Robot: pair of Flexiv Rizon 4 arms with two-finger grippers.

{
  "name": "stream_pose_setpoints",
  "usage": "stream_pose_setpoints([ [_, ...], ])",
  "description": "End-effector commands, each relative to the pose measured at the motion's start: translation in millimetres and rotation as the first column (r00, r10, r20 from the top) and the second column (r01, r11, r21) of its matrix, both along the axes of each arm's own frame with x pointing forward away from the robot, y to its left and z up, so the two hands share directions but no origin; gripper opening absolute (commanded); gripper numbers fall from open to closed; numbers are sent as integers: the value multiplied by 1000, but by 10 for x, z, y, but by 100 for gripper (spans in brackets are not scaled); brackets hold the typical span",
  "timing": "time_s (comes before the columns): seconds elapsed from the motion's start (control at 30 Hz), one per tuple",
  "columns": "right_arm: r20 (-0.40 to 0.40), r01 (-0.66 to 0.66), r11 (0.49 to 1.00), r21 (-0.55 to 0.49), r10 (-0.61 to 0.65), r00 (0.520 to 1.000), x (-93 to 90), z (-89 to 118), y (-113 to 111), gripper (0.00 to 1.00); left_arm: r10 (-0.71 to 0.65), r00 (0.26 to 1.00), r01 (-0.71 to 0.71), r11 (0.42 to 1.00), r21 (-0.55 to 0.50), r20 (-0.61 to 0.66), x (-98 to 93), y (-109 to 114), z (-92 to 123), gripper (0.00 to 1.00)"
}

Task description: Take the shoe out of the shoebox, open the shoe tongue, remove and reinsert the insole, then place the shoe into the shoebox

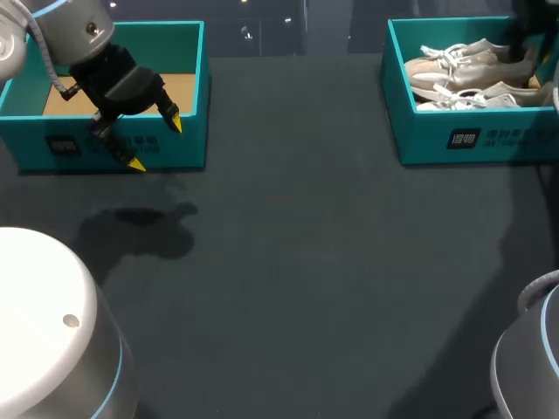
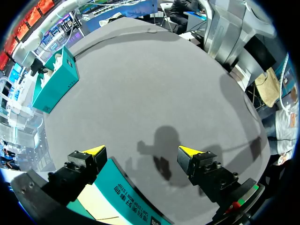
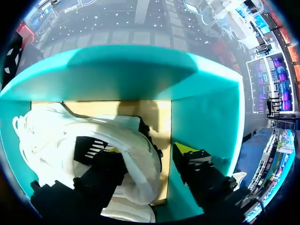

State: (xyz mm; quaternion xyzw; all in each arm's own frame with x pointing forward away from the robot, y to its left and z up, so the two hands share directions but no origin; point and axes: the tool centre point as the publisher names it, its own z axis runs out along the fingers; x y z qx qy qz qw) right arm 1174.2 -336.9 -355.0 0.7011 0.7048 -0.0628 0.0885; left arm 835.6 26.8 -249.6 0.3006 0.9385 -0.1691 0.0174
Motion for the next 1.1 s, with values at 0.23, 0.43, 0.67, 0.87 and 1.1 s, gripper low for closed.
stream_pose_setpoints([
  [0.23,23,-13,1000,27,13,1000,-80,258,36,100,0,1000,0,1000,1,1,-6,5,3,100],
  [0.43,35,-39,999,37,37,999,-162,551,140,100,0,1000,0,1000,1,1,-6,5,3,100],
  [0.67,40,-63,996,70,61,997,-369,928,352,100,0,1000,0,1000,1,1,-6,5,3,100],
  [0.87,38,-81,993,92,78,996,-564,1158,533,100,90,996,-90,996,-10,6,-2,-22,259,100],
  [1.1,35,-105,989,103,102,994,-835,1377,744,100,394,919,-391,916,90,-18,125,153,536,100],
])
